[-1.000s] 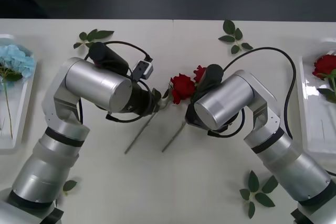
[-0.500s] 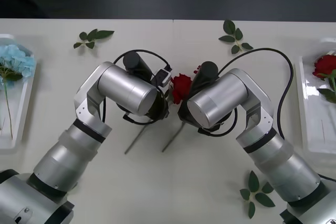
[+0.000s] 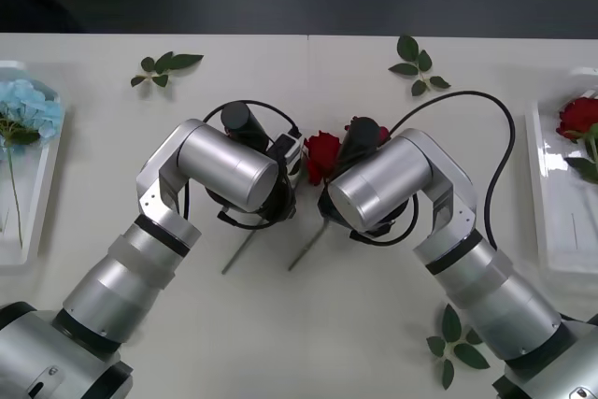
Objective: Put the red flowers into the right box and the blue flowers into the left box
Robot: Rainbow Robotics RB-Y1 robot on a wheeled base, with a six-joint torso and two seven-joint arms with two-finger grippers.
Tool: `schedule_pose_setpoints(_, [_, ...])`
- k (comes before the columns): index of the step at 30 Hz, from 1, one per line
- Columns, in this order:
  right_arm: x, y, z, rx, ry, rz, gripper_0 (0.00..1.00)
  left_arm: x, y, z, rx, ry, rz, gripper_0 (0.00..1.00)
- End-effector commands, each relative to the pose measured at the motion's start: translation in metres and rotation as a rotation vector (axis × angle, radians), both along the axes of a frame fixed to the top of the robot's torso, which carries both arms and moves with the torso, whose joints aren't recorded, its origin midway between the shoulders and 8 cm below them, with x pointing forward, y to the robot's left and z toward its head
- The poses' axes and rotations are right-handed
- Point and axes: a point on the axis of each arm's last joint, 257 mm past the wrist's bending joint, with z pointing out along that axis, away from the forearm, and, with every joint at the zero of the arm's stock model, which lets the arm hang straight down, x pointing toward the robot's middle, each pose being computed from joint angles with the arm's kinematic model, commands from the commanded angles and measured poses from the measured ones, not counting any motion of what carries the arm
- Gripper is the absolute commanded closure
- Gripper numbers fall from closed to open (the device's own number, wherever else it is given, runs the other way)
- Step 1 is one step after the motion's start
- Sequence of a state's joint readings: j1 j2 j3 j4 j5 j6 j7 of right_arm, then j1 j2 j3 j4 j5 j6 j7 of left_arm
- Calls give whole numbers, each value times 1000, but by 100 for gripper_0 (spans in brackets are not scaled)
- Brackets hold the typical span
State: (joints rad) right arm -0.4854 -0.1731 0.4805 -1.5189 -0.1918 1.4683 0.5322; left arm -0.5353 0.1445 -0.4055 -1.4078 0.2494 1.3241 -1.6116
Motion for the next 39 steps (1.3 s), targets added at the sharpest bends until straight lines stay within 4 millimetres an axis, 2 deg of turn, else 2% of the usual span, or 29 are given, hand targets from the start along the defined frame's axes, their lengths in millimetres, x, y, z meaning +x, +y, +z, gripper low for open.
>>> schedule_pose_setpoints(1, [15, 22, 32, 29, -21, -13, 11, 8, -9, 13, 12, -43, -42, 77])
schedule_pose_setpoints(2, [17, 23, 35, 31, -25, -14, 11, 8, -9, 12, 11, -44, -40, 91])
schedule_pose_setpoints(3, [18, 24, 36, 30, -28, -12, 11, 7, -9, 11, 10, -45, -40, 99])
schedule_pose_setpoints(11, [14, 19, 26, -12, -12, -12, 10, 6, -6, 7, 12, -48, -36, 100])
schedule_pose_setpoints(19, [14, 15, 0, -63, 11, -19, 11, 10, 13, 11, 17, -62, -18, 100])
schedule_pose_setpoints(28, [19, 22, -1, -49, -11, -5, 11, -2, 58, 51, -110, -162, 57, 100])
schedule_pose_setpoints(29, [20, 22, 0, -51, -11, -4, 19, -3, 61, 56, -125, -171, 56, 100])
schedule_pose_setpoints(30, [19, 22, -1, -52, -10, 0, 51, -5, 63, 64, -147, -181, 55, 100])
schedule_pose_setpoints(31, [19, 22, -1, -54, -10, 3, 67, -7, 65, 68, -157, -188, 53, 100])
schedule_pose_setpoints(32, [19, 21, -1, -57, -10, 8, 94, -10, 67, 79, -171, -208, 31, 100])
schedule_pose_setpoints(33, [19, 20, -2, -59, -9, 10, 99, -11, 69, 83, -172, -217, 19, 100])
schedule_pose_setpoints(35, [19, 18, -2, -64, -8, 13, 100, -15, 74, 100, -200, -248, -19, 100])
schedule_pose_setpoints(39, [17, 13, -5, -77, -1, 18, 100, -22, 80, 121, -239, -294, -86, 100])
